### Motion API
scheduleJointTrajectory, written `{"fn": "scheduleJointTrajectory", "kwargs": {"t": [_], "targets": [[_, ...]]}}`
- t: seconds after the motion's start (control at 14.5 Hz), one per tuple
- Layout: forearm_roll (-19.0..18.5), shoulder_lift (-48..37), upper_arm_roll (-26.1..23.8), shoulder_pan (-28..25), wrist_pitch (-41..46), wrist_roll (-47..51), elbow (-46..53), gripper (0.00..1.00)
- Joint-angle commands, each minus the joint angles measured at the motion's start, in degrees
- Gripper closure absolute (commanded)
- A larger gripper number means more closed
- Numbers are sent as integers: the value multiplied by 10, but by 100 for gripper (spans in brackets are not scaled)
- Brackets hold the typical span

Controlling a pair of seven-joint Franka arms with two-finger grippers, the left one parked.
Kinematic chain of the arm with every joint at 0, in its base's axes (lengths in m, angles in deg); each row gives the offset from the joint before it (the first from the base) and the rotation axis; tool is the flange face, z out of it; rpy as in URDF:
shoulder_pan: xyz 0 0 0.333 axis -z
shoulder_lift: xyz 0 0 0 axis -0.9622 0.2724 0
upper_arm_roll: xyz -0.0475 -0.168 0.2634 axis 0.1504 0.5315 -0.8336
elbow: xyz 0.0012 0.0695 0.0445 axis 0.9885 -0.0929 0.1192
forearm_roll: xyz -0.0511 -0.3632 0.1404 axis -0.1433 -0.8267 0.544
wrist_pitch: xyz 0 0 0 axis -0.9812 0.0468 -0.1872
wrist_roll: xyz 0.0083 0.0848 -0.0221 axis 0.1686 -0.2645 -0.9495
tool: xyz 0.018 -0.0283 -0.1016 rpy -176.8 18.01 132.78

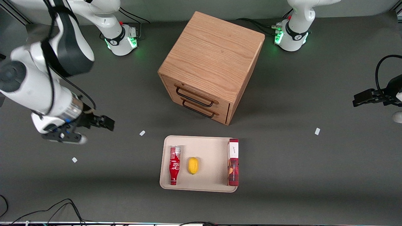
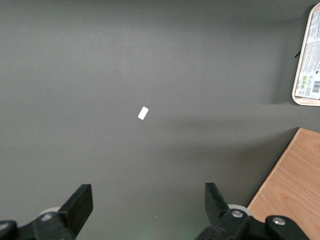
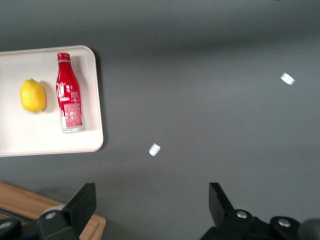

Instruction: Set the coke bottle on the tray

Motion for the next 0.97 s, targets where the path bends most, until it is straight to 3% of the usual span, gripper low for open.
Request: {"fn": "scheduleJointTrajectory", "kwargs": {"t": [0.0, 0.55, 0.9], "targets": [[40, -98, 44, -2, 24, -51, -88, 0], [41, -182, 120, -2, 100, -178, -117, 0], [38, -175, 122, -7, 100, -178, -97, 0]]}}
